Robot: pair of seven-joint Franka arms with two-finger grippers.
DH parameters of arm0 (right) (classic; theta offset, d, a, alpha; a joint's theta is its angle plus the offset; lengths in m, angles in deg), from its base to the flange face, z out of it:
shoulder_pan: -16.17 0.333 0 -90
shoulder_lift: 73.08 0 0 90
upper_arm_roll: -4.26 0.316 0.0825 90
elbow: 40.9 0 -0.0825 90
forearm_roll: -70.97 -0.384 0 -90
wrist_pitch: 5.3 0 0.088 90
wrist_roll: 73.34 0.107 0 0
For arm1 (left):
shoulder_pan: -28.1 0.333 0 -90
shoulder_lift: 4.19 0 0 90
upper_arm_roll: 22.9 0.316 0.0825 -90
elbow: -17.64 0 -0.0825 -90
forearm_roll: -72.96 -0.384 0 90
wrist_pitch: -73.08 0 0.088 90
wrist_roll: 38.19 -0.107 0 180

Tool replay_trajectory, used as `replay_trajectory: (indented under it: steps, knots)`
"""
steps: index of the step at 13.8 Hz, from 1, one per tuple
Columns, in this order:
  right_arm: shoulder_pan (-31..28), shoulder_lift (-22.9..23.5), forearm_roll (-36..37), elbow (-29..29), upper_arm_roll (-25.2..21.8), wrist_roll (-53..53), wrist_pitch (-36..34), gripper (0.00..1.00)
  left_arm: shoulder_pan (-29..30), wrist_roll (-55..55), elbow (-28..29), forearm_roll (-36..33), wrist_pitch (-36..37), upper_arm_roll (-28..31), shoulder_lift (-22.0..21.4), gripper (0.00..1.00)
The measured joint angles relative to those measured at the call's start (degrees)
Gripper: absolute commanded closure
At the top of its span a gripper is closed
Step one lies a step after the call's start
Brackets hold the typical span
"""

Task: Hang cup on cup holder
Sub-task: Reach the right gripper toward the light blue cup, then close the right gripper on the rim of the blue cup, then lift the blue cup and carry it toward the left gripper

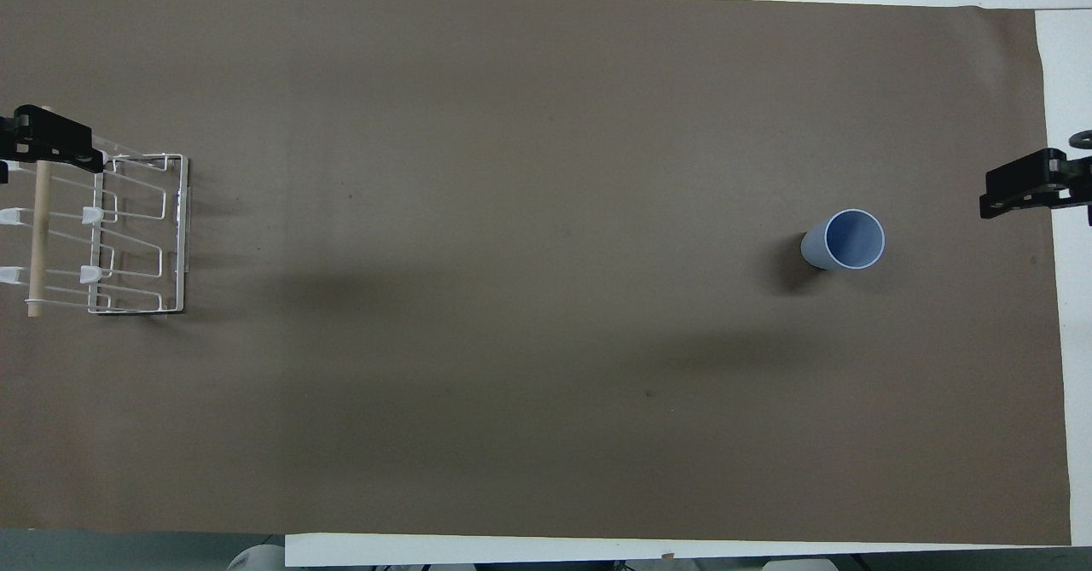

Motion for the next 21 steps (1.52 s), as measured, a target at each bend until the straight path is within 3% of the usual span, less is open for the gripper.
replay_trajectory:
  steps: [3,5,9,11,14,18,19,21]
  knots:
    - [-1.1,-1.3,0.0,-14.8,-0.1,-5.7,14.2,0.0,0.0,0.0,0.0,0.0,0.0,0.0,0.0,0.0]
    - [-3.2,0.6,-2.7,-20.1,-0.2,-10.0,20.2,0.06,0.0,0.0,0.0,0.0,0.0,0.0,0.0,0.0]
    - [-4.2,6.6,-7.7,-21.5,-0.1,-11.8,26.6,0.1,0.0,0.0,0.0,0.0,0.0,0.0,0.0,0.0]
    - [-4.0,8.0,-7.7,-22.2,0.0,-12.1,27.2,0.18,0.0,0.0,0.0,0.0,0.0,0.0,0.0,0.0]
    - [-3.6,8.1,-7.7,-23.1,0.0,-12.6,28.6,0.44,0.0,0.0,0.0,0.0,0.0,0.0,0.0,0.0]
    - [-2.6,8.3,-7.7,-24.2,0.1,-13.9,30.6,0.9,0.0,0.0,0.0,0.0,0.0,0.0,0.0,0.0]
    - [-2.6,8.4,-7.7,-24.3,0.1,-14.0,30.7,0.98,0.0,0.0,0.0,0.0,0.0,0.0,0.0,0.0]
    - [-2.6,8.4,-7.7,-24.3,0.1,-14.8,30.8,1.0,0.0,0.0,0.0,0.0,0.0,0.0,0.0,0.0]
